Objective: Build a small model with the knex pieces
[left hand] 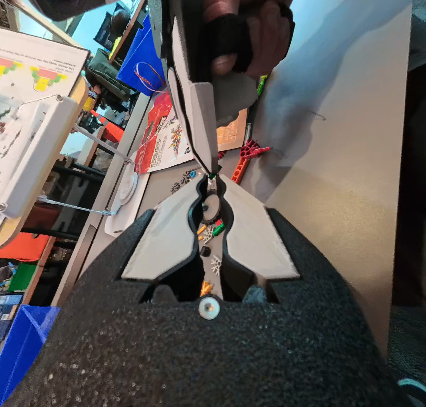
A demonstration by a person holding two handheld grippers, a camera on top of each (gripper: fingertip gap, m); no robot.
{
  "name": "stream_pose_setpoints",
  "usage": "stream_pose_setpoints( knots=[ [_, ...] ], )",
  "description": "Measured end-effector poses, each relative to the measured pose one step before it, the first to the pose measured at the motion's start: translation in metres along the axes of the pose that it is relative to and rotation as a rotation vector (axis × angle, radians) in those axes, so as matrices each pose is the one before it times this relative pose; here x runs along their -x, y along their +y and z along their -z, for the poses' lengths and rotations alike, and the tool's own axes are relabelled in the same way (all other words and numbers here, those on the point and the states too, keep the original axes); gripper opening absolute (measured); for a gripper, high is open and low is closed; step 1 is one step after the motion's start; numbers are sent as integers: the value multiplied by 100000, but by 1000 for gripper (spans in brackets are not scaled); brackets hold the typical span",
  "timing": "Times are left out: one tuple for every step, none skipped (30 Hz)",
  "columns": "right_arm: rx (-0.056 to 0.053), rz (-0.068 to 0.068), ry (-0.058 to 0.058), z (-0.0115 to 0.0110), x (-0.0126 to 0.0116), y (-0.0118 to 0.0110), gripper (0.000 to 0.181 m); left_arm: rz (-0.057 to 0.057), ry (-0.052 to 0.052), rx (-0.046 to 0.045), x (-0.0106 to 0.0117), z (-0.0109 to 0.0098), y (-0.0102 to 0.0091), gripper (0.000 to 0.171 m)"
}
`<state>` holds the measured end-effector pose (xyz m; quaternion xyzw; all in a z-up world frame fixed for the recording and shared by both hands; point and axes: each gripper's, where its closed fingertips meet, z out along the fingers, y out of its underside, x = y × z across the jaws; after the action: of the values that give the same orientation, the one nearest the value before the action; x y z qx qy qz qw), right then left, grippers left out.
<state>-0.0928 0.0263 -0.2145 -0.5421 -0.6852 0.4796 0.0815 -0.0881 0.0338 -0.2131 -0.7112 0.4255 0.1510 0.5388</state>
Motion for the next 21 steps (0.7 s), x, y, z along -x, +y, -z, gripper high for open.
stream_pose_setpoints(
  knots=[
    [210,-439,-784,-1,55,51,4,-360,-51,-82,-40,14,-14,4],
    [447,-440,-782,-24,50,94,4,-124,512,-225,-117,13,-25,4],
    [126,-403,-435,-24,15,33,4,-470,66,54,-59,6,31,4],
    [-153,-310,-433,3,17,-9,4,-640,-222,-105,-29,5,22,3],
    [-650,-395,-402,37,20,-98,4,56,160,79,-72,-8,49,2],
    [-1148,-380,-136,74,13,-209,5,1408,-820,-456,139,6,-51,1],
    [-1347,-214,-18,111,11,-242,5,2284,-1135,-850,214,34,-106,1],
    [-1408,-206,-59,129,45,-248,5,3101,-776,-1048,230,41,-127,1],
    [-2491,313,378,167,9,-429,6,4346,-969,-1153,336,61,-131,0],
    [-4650,900,702,301,8,-724,7,4891,-1228,-1579,427,74,-159,1],
    [-4467,-128,651,398,-35,-703,7,6302,105,-2492,323,120,-270,1],
    [-4920,364,985,481,-84,-760,8,7990,83,-3346,406,183,-373,1],
    [-6096,1667,247,535,107,-893,8,9414,-323,-4605,535,237,-557,1],
    [-5880,1126,476,488,99,-842,8,10339,876,-5487,406,287,-686,1],
    [-3410,409,-22,313,202,-465,8,9778,1173,-5329,338,279,-688,1],
    [-1618,875,54,136,227,-133,8,8278,2187,-4707,144,241,-639,1],
    [-1602,1548,-73,-8,321,-77,8,7512,3897,-4149,-177,182,-626,1],
    [-2262,1392,-1246,-101,535,-152,8,6521,3051,-4278,-161,158,-685,1],
    [-2779,800,-1095,-147,520,-250,8,5452,1469,-3689,12,95,-611,1],
    [-2180,643,-112,-175,338,-202,8,4744,2200,-2381,-133,23,-417,1],
    [-2302,1068,-582,-167,394,-256,8,4621,2752,-2017,-249,-43,-343,1]
  ],
)
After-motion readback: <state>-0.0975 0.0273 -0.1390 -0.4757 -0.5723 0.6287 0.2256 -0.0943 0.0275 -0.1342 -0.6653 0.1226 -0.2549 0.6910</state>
